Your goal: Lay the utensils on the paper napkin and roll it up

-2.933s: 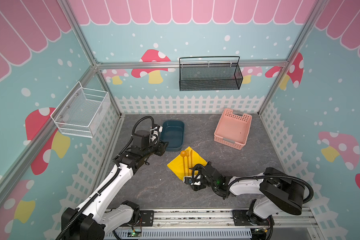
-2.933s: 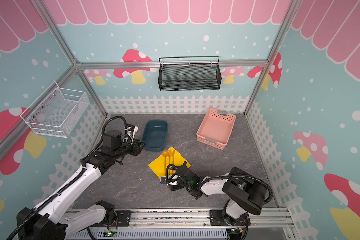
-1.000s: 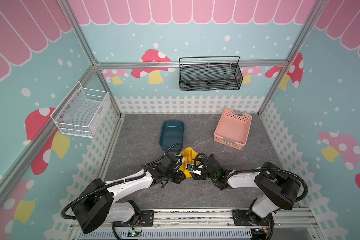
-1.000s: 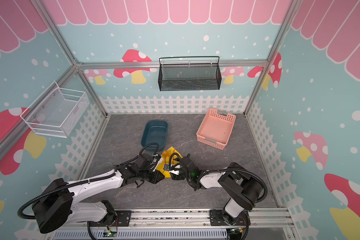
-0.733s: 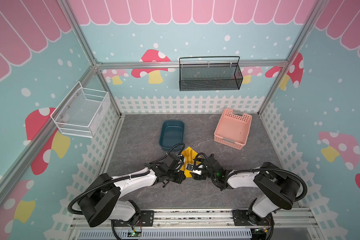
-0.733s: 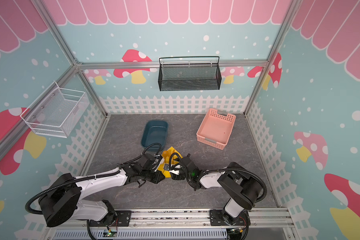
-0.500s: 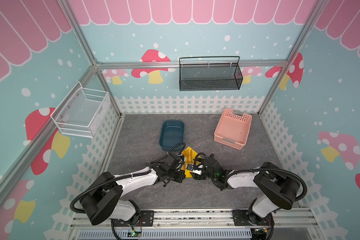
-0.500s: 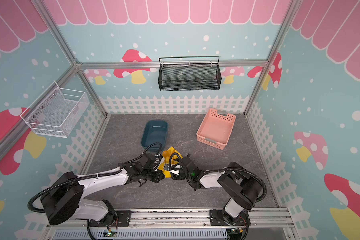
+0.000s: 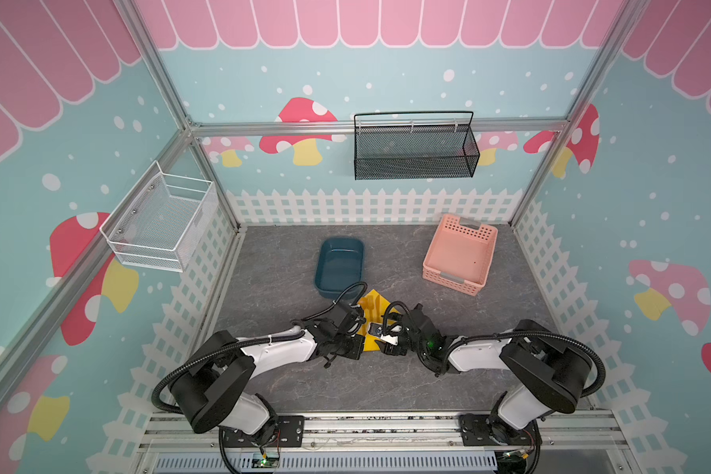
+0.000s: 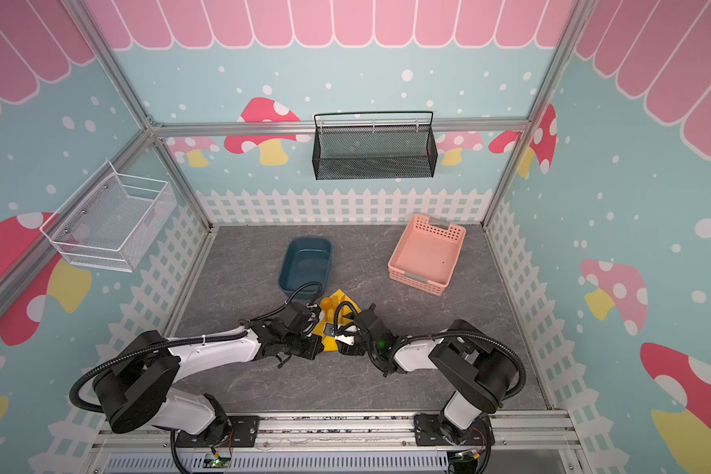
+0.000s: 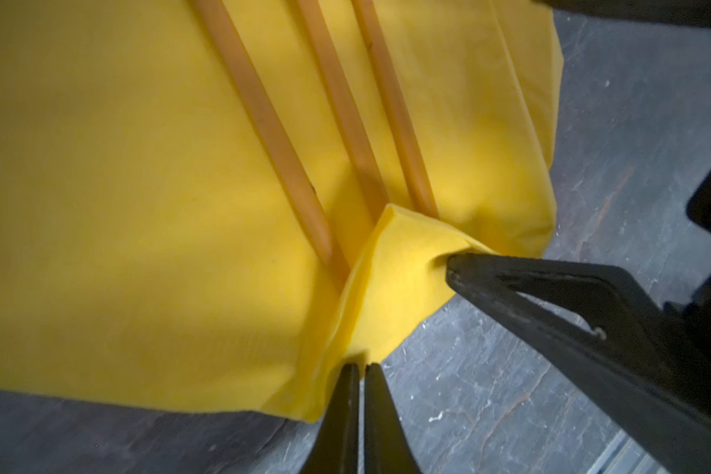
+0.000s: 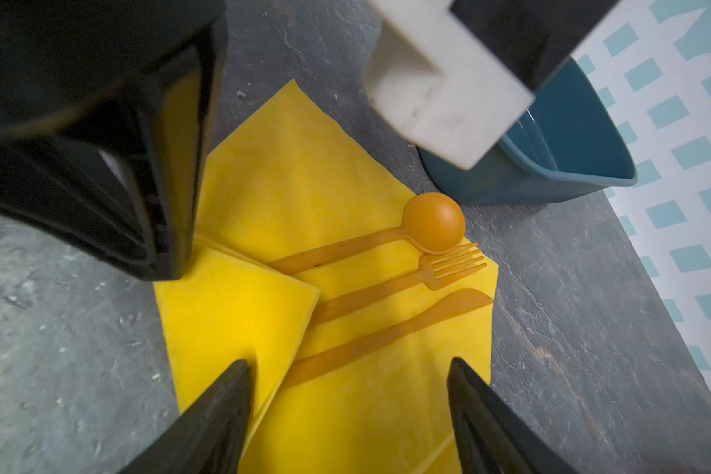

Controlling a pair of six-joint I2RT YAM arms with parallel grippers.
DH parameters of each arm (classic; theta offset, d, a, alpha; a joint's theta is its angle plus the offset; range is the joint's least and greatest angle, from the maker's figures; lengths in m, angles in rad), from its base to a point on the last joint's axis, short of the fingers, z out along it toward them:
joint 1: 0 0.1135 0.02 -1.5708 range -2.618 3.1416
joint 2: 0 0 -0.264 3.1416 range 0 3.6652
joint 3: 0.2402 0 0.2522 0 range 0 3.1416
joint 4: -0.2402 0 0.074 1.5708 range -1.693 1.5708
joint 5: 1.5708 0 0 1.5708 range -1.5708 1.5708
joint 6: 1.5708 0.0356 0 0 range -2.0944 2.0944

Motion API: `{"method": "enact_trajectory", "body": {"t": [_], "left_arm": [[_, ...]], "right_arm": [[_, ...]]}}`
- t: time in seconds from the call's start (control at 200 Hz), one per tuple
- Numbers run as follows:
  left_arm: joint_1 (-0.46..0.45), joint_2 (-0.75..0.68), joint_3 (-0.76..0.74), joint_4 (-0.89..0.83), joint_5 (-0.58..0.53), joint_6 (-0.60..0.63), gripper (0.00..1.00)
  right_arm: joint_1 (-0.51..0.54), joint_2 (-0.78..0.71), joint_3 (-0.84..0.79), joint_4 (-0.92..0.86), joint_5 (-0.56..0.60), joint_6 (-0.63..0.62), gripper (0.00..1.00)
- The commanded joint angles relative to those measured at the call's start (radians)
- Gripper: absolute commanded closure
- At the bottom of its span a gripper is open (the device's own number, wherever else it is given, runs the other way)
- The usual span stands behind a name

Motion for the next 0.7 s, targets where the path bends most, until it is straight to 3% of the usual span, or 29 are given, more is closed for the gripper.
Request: {"method": "enact_trajectory", "body": {"t": [0.0, 0.19, 0.345, 0.505, 0.695], "left_arm": [[0.01, 0.021, 0.028, 0.017, -0.004, -0.016, 0.92], [0.015, 0.039, 0.032, 0.016, 0.003, -0.017, 0.93], [0.019, 0.035, 0.029, 0.017, 0.002, -0.022, 0.93], [0.021, 0.033, 0.024, 0.019, 0.002, -0.024, 0.93], [0.024, 0.036, 0.023, 0.02, 0.01, -0.021, 0.93]], "right_arm": [[-0.006, -0.021, 0.013, -0.024, -0.012, 0.038, 0.24], [-0.006, -0.107, 0.029, -0.111, -0.028, 0.198, 0.27], [-0.006, -0.192, 0.05, -0.232, -0.043, 0.514, 0.34], [-0.006, -0.265, 0.019, -0.251, -0.162, 0.821, 0.55], [-0.008, -0.242, 0.052, -0.316, -0.248, 0.948, 0.85]]}}
